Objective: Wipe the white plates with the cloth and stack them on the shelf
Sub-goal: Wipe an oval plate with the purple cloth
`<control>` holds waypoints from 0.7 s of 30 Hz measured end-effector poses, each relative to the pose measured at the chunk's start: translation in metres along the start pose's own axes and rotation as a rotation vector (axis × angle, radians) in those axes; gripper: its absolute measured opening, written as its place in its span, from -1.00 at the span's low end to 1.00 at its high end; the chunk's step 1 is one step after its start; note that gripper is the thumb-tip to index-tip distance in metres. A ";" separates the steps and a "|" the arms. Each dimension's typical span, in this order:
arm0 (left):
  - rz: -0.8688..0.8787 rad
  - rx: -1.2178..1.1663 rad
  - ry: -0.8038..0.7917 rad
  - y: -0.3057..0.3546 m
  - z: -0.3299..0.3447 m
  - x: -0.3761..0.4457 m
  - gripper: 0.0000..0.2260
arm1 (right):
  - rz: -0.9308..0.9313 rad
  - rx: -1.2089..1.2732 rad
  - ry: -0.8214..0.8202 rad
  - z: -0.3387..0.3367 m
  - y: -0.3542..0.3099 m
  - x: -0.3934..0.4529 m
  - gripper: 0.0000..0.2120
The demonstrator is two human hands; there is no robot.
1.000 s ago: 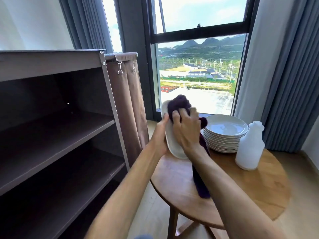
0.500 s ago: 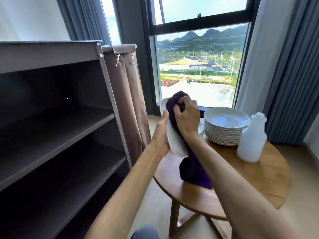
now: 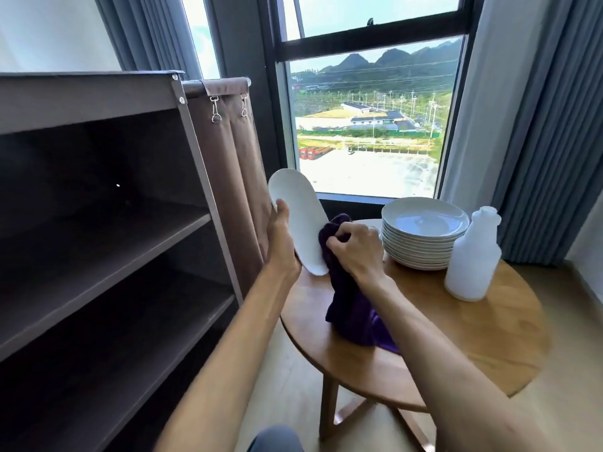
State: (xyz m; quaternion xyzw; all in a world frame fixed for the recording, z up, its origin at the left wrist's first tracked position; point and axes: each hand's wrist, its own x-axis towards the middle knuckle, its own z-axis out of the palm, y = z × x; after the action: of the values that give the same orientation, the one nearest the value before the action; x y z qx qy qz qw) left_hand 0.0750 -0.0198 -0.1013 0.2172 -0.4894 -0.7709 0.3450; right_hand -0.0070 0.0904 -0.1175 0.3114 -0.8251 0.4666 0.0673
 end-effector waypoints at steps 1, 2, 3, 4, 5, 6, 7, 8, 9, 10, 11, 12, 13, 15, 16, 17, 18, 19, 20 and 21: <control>0.012 0.033 0.009 0.002 0.006 -0.007 -0.10 | 0.010 -0.009 0.028 0.001 -0.001 0.005 -0.91; 0.030 0.051 0.008 0.005 0.014 -0.016 -0.15 | 0.007 -0.002 0.061 0.000 -0.005 0.009 -0.91; 0.028 0.058 0.000 0.006 0.019 -0.019 -0.21 | 0.006 0.030 0.106 0.000 -0.010 0.017 -0.91; 0.010 0.046 -0.021 0.008 0.025 -0.021 -0.28 | 0.007 0.074 0.165 -0.004 -0.018 0.025 -0.90; -0.019 0.025 -0.045 0.009 0.030 -0.023 -0.36 | 0.005 0.116 0.215 -0.010 -0.027 0.034 -0.88; -0.040 0.009 -0.067 0.009 0.034 -0.026 -0.45 | -0.005 0.151 0.250 -0.016 -0.038 0.042 -0.88; -0.052 0.009 -0.088 0.008 0.038 -0.027 -0.51 | -0.045 0.182 0.271 -0.023 -0.048 0.047 -0.88; -0.051 0.016 -0.101 0.007 0.042 -0.028 -0.54 | -0.098 0.242 0.257 -0.029 -0.057 0.048 -0.90; -0.030 0.020 -0.099 0.008 0.046 -0.028 -0.57 | -0.154 0.340 0.208 -0.031 -0.064 0.045 -0.91; 0.005 0.020 -0.059 0.011 0.049 -0.025 -0.59 | -0.196 0.435 0.135 -0.032 -0.071 0.034 -0.89; 0.032 0.006 -0.009 0.017 0.050 -0.023 -0.58 | -0.234 0.498 0.067 -0.031 -0.072 0.024 -0.87; 0.044 -0.011 0.034 0.024 0.050 -0.020 -0.55 | -0.266 0.521 0.009 -0.030 -0.068 0.018 -0.88; 0.056 -0.030 0.069 0.030 0.049 -0.016 -0.49 | -0.286 0.483 -0.041 -0.029 -0.058 0.015 -0.89; 0.093 -0.027 0.151 0.037 0.040 -0.005 -0.45 | -0.287 0.344 -0.157 -0.026 -0.033 0.010 -0.92; 0.137 0.006 0.208 0.038 0.036 0.000 -0.53 | -0.259 0.284 -0.149 -0.024 -0.019 0.005 -0.92; 0.168 0.043 0.269 0.038 0.033 0.002 -0.63 | -0.230 0.269 -0.085 -0.022 -0.007 -0.003 -0.92; 0.169 0.058 0.309 0.036 0.028 0.004 -0.68 | -0.193 0.282 0.009 -0.019 0.001 -0.010 -0.93; 0.156 0.051 0.332 0.032 0.023 0.005 -0.68 | -0.152 0.327 0.100 -0.018 0.006 -0.015 -0.93; 0.133 0.054 0.339 0.029 0.018 0.003 -0.67 | -0.087 0.413 0.185 -0.021 0.006 -0.017 -0.92; 0.102 0.080 0.347 0.023 0.012 0.004 -0.66 | -0.004 0.535 0.256 -0.025 0.005 -0.013 -0.88</control>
State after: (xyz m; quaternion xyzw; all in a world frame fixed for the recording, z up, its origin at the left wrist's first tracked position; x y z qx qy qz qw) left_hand 0.0713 -0.0218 -0.0754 0.3355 -0.4630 -0.6832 0.4541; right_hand -0.0039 0.1188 -0.1121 0.2582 -0.6570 0.7029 0.0871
